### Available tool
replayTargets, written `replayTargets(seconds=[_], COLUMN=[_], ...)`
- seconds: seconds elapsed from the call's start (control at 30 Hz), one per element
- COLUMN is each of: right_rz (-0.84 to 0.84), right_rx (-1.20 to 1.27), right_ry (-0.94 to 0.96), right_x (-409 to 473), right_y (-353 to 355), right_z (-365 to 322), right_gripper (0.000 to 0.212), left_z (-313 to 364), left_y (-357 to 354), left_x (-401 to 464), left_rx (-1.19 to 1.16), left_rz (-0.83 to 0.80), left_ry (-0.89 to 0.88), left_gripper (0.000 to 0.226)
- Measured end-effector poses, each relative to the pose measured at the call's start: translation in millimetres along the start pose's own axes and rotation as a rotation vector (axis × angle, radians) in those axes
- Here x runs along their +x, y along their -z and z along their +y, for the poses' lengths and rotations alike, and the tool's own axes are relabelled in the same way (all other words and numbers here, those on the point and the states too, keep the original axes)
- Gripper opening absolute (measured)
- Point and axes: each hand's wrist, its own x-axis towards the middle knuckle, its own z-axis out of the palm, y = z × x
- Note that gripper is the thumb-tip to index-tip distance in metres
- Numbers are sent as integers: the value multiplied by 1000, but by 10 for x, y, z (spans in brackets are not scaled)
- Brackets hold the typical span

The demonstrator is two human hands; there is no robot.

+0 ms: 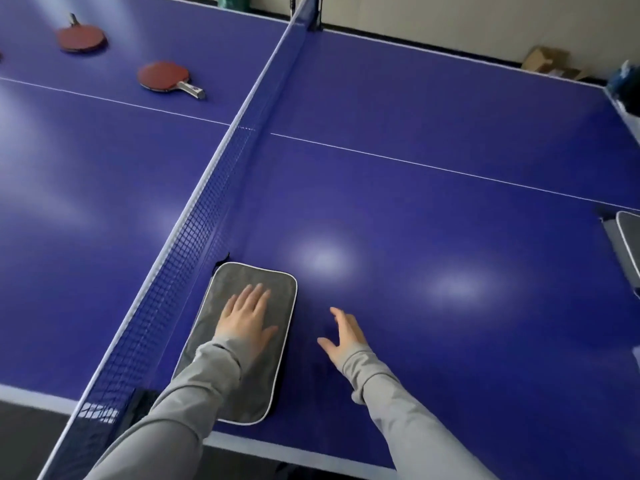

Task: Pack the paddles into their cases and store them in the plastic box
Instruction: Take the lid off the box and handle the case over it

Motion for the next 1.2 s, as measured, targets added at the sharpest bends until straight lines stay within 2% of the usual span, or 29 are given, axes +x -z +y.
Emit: replayTargets(seconds=[0.17,0.3,0.5,0.83,1.0,1.2], right_rz=[95,173,273,535,635,735], right_rx=[-305,-391,-411,-389,-345,-254], right_ry=[-3,-74,-170,-280,-314,-378], right_x=[-230,-504,-1008,-2533,-3256,-3836], right_y=[388,734,1225,2161,2461,2816], right_z=[374,739,1351,2766,3425,4098], right_gripper=[66,68,70,68,67,64], left_z=[673,1212,2113,4251,5186,5993], left_y=[-48,-20,56,-124,-275,-277], left_x=[32,56,-24,-874,-1372,-1611], left_rx=[118,131,176,130,107,78], left_rz=[-122,-171,-177,-52,-42,-17], left_ry=[-190,-265,-406,-630,-706,-745], left_gripper=[76,77,81,81,77,75])
